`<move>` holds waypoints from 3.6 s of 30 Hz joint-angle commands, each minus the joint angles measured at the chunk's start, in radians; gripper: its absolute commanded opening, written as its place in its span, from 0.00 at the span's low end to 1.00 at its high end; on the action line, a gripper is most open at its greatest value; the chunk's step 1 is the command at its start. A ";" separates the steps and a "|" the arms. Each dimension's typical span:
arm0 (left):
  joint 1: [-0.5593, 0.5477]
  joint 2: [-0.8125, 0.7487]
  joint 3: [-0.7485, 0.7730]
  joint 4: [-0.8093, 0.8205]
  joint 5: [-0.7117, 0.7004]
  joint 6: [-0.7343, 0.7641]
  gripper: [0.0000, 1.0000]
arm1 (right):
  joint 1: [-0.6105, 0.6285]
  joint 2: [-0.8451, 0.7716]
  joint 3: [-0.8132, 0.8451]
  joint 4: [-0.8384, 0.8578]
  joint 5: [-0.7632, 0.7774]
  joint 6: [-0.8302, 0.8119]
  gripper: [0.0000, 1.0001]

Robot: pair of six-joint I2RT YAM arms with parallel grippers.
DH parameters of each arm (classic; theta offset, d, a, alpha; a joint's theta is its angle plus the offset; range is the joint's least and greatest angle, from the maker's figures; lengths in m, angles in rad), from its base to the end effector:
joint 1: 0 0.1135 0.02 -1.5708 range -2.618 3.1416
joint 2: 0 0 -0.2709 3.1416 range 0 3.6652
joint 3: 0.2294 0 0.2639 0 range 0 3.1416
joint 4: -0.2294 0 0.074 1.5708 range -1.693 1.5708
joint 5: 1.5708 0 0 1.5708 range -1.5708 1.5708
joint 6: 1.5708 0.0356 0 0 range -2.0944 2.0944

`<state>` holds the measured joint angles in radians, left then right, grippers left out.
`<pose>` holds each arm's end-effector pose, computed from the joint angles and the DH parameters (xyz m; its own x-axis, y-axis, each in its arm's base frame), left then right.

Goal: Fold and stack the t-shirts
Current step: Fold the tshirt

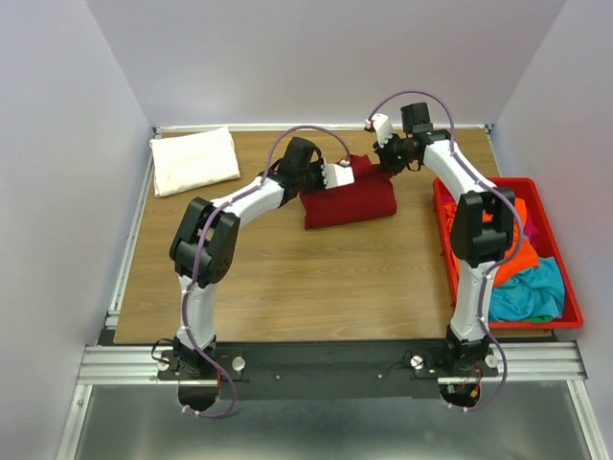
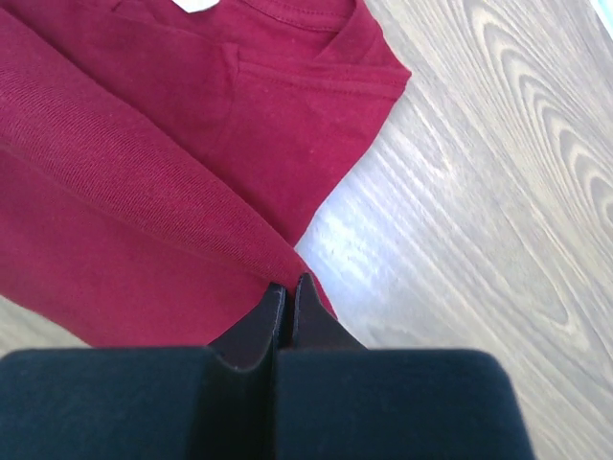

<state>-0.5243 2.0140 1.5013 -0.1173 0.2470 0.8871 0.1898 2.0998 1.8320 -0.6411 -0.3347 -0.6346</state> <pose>0.4088 -0.2464 0.2205 0.1868 0.7604 -0.6221 0.8100 0.2391 0.5354 0.4756 0.1033 0.2523 -0.4007 -0.6472 -0.6486 -0.7624 0.6281 -0.1557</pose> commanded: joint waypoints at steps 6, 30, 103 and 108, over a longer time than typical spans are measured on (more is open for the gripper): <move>0.024 0.028 0.020 0.050 -0.092 -0.069 0.00 | -0.009 0.068 0.084 0.058 -0.090 0.041 0.00; -0.218 -0.518 -0.570 0.065 0.060 -0.186 0.00 | 0.007 -0.645 -0.746 -0.092 -0.303 -0.283 0.00; 0.182 -0.205 0.008 -0.120 0.118 -0.932 0.83 | -0.119 -0.458 -0.574 0.287 -0.407 0.354 1.00; 0.182 -0.202 -0.118 -0.090 0.196 -0.997 0.83 | -0.125 -0.619 -0.761 0.279 -0.550 0.250 1.00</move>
<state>-0.3222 1.7813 1.4498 -0.1783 0.3061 -0.0113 0.0582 1.5341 1.1763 -0.3302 -0.6697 -0.3168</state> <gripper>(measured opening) 0.833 0.997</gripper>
